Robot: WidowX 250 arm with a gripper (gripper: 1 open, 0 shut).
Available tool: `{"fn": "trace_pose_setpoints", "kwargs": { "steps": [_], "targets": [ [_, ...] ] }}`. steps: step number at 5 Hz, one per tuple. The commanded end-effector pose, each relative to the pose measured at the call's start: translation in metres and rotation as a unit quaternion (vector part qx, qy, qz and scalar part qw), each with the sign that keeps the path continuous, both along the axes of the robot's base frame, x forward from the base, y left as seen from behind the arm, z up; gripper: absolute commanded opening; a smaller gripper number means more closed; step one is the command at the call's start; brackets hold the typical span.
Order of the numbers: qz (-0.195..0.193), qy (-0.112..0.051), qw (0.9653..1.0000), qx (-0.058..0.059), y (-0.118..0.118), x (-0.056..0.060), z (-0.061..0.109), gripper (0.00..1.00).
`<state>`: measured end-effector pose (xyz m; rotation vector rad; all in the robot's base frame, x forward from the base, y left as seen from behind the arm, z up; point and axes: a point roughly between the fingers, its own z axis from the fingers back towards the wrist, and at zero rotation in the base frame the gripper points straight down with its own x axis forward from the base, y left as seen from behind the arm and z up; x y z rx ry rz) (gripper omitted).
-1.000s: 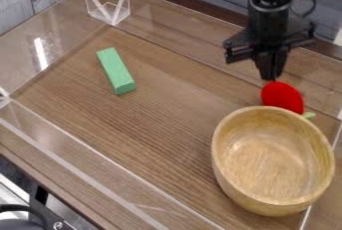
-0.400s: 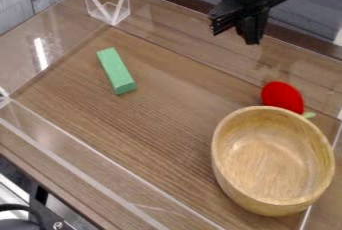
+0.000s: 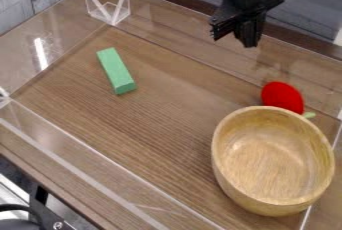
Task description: Move the red object to the left side of the table
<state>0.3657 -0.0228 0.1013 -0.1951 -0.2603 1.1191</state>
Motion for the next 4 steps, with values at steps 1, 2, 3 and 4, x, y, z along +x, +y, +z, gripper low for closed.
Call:
{"fn": "trace_pose_setpoints", "kwargs": {
  "steps": [1, 2, 3, 4],
  "targets": [
    [0.005, -0.026, 0.9996, -0.001, -0.0023, 0.0001, 0.0204, 0.0],
    [0.028, -0.025, 0.9993, -0.002, 0.0017, -0.0036, 0.0211, 0.0],
    [0.052, -0.025, 0.9984, -0.004, 0.0073, -0.006, 0.0234, 0.0],
    [0.042, -0.025, 0.9988, -0.008, 0.0057, -0.0039, 0.0244, 0.0]
  ]
}}
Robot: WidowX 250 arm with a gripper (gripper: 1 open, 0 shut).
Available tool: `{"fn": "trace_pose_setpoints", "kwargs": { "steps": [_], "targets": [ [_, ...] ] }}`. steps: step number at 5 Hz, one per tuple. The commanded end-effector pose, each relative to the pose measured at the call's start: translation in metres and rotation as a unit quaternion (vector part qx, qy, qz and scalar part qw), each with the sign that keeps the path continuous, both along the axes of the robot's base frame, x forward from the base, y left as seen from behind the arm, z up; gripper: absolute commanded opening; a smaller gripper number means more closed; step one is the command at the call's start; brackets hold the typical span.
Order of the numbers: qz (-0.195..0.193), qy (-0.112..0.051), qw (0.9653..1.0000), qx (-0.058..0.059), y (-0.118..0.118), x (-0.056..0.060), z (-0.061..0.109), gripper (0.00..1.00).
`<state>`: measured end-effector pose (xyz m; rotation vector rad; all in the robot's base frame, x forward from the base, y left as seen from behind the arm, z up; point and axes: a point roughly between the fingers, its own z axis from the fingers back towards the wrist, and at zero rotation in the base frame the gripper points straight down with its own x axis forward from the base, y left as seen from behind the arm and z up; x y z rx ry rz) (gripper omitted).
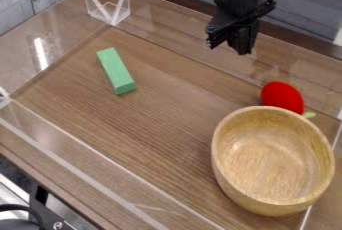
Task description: Move the red object to the left side of the table
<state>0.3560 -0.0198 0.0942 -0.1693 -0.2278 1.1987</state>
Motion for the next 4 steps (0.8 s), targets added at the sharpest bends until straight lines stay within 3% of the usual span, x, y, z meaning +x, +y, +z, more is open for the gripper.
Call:
{"fn": "trace_pose_setpoints", "kwargs": {
  "steps": [1, 4],
  "targets": [
    [-0.007, -0.046, 0.9989, -0.006, 0.001, 0.008, 0.032, 0.0],
    [-0.031, -0.044, 0.9985, -0.01, -0.009, 0.019, 0.047, 0.0]
  ]
}}
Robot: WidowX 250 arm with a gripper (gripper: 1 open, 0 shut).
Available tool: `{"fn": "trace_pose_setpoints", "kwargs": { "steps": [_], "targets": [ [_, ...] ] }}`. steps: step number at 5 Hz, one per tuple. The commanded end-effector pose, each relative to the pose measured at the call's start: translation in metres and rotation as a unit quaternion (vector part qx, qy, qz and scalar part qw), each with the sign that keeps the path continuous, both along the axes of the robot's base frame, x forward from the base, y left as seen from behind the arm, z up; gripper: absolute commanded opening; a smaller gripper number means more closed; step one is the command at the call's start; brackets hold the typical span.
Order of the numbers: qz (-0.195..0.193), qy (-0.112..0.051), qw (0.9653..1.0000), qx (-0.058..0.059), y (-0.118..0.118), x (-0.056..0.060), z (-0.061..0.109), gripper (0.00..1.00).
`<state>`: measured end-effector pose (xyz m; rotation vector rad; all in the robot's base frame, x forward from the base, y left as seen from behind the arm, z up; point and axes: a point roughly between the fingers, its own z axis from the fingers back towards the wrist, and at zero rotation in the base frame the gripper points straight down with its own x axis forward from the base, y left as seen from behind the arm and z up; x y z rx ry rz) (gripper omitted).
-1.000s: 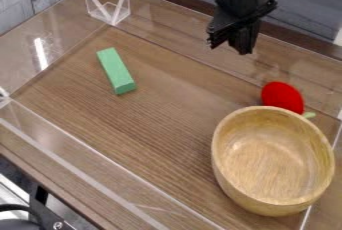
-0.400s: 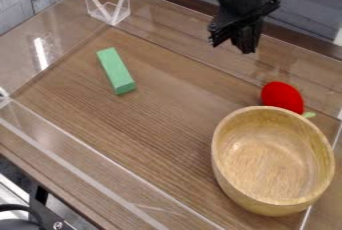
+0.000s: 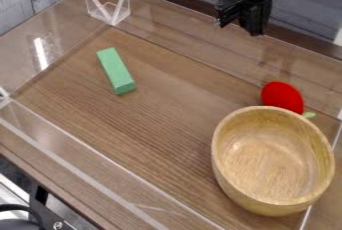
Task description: Move the red object to the left side of the table
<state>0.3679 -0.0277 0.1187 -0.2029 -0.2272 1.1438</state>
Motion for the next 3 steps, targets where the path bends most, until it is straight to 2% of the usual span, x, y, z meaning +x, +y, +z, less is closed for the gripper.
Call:
{"fn": "trace_pose_setpoints", "kwargs": {
  "steps": [1, 2, 3],
  "targets": [
    [0.021, -0.024, 0.9994, 0.01, -0.02, 0.007, 0.018, 1.0],
    [0.038, -0.016, 0.9989, 0.023, -0.039, 0.007, 0.013, 1.0],
    [0.054, -0.01, 0.9978, 0.038, -0.055, 0.007, -0.007, 1.0]
  ]
}}
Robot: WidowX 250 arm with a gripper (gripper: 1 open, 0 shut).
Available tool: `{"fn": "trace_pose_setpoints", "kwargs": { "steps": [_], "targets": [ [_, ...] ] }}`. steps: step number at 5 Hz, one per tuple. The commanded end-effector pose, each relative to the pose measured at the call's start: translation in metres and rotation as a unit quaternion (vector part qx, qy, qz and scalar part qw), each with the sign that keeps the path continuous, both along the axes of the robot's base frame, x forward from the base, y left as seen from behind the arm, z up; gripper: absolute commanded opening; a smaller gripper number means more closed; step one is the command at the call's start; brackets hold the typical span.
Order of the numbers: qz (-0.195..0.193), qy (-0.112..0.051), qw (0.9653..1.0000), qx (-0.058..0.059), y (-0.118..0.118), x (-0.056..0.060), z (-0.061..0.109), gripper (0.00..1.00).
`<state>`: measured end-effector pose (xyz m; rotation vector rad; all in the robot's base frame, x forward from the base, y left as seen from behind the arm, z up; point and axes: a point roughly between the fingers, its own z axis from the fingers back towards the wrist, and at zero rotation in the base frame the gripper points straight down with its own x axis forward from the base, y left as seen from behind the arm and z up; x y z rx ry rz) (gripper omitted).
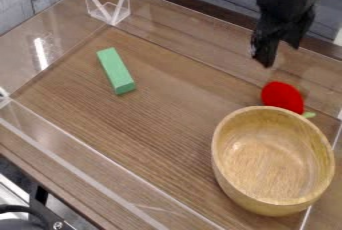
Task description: Move the red object to the left side of the table
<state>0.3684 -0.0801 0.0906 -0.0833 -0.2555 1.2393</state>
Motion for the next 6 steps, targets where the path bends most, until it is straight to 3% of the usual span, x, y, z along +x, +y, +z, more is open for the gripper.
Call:
{"fn": "trace_pose_setpoints", "kwargs": {
  "steps": [1, 3, 6],
  "targets": [
    [0.029, -0.019, 0.9994, -0.001, -0.012, 0.006, 0.006, 1.0],
    [-0.012, 0.002, 0.9999, 0.003, -0.013, 0.0, -0.002, 1.0],
    [0.004, 0.029, 0.9995, -0.015, -0.004, -0.012, -0.005, 1.0]
  ]
}}
